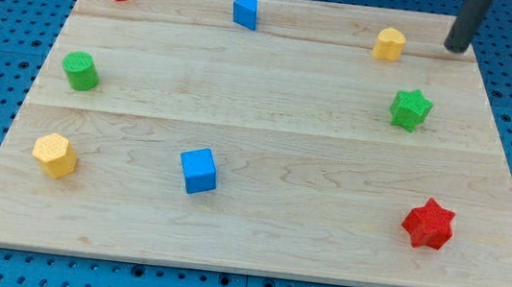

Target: Slightly push the yellow heart towards up

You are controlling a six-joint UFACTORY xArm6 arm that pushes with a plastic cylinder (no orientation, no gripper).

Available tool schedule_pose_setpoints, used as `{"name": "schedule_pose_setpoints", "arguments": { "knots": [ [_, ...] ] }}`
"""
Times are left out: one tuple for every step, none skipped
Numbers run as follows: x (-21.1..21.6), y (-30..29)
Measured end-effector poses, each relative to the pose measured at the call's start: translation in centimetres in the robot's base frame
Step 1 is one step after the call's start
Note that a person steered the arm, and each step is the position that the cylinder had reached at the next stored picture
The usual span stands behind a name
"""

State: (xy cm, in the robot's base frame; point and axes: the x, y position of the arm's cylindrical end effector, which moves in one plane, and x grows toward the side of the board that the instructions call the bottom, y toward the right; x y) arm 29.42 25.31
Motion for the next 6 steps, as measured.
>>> {"name": "schedule_pose_setpoints", "arguments": {
  "knots": [
    [1.8, -6.1],
    [0.1, -8.8],
    [-0.3, -5.2],
    [-0.3, -6.5],
    [-0.4, -8.7],
    [0.0, -12.2]
  ]
}}
